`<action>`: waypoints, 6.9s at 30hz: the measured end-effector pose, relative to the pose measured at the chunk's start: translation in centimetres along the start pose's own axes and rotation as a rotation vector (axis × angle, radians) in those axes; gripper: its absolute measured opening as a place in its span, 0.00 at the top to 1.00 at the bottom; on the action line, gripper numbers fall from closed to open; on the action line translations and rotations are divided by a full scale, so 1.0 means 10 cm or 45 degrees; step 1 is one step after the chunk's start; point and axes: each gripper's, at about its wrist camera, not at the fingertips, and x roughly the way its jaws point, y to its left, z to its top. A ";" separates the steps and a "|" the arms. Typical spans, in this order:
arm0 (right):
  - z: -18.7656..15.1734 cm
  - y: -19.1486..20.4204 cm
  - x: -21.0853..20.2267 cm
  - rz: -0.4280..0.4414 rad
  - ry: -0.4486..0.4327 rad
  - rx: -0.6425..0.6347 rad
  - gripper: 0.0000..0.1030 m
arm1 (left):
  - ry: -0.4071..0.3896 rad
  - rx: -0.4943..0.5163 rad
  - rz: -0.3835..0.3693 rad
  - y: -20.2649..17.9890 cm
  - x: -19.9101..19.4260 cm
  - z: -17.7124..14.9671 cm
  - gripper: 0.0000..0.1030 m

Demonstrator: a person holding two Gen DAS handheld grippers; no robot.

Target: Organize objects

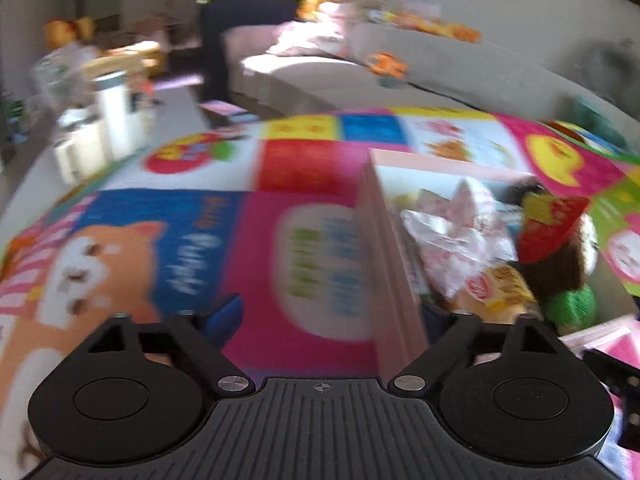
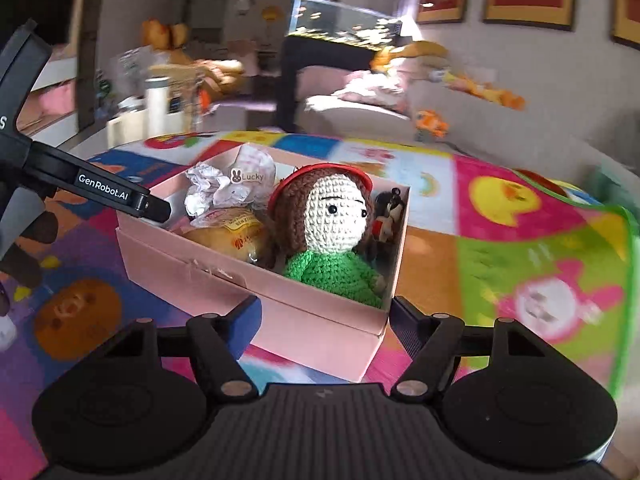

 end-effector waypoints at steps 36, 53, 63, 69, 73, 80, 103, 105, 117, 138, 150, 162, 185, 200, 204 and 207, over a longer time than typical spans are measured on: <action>-0.43 0.45 0.01 -0.146 0.196 0.371 0.00 | -0.012 0.088 0.057 -0.15 -0.70 -1.02 0.02; -0.40 0.48 0.09 -0.123 0.155 0.343 0.00 | -0.014 0.067 0.089 -0.19 -0.63 -0.95 0.01; -0.40 0.49 0.08 -0.123 0.153 0.345 0.00 | -0.013 0.066 0.088 -0.18 -0.62 -0.95 0.01; -0.40 0.48 0.08 -0.123 0.153 0.345 0.00 | -0.013 0.067 0.088 -0.18 -0.63 -0.95 0.01; -0.40 0.48 0.08 -0.124 0.153 0.345 0.00 | -0.013 0.067 0.088 -0.18 -0.63 -0.95 0.01; -0.40 0.48 0.08 -0.124 0.153 0.345 0.00 | -0.013 0.066 0.088 -0.18 -0.62 -0.95 0.01; -0.40 0.48 0.09 -0.124 0.153 0.345 0.00 | -0.013 0.067 0.088 -0.18 -0.62 -0.95 0.01; -0.40 0.48 0.09 -0.123 0.153 0.345 0.00 | -0.013 0.066 0.088 -0.18 -0.62 -0.95 0.01; -0.40 0.48 0.09 -0.124 0.153 0.345 0.00 | -0.013 0.066 0.088 -0.18 -0.62 -0.95 0.01; -0.40 0.48 0.09 -0.123 0.153 0.345 0.00 | -0.013 0.066 0.088 -0.18 -0.62 -0.95 0.01; -0.40 0.49 0.08 -0.122 0.153 0.347 0.00 | -0.013 0.066 0.090 -0.17 -0.62 -0.95 0.01; -0.40 0.48 0.09 -0.123 0.153 0.346 0.00 | -0.013 0.060 0.085 -0.16 -0.62 -0.95 0.01; -0.40 0.48 0.09 -0.123 0.153 0.346 0.00 | -0.013 0.060 0.085 -0.16 -0.62 -0.95 0.01; -0.40 0.48 0.09 -0.123 0.153 0.346 0.00 | -0.013 0.059 0.085 -0.17 -0.62 -0.95 0.01; -0.40 0.48 0.09 -0.123 0.153 0.346 0.00 | -0.013 0.058 0.084 -0.17 -0.62 -0.95 0.01; -0.40 0.48 0.09 -0.123 0.153 0.346 0.00 | -0.013 0.059 0.085 -0.17 -0.62 -0.95 0.01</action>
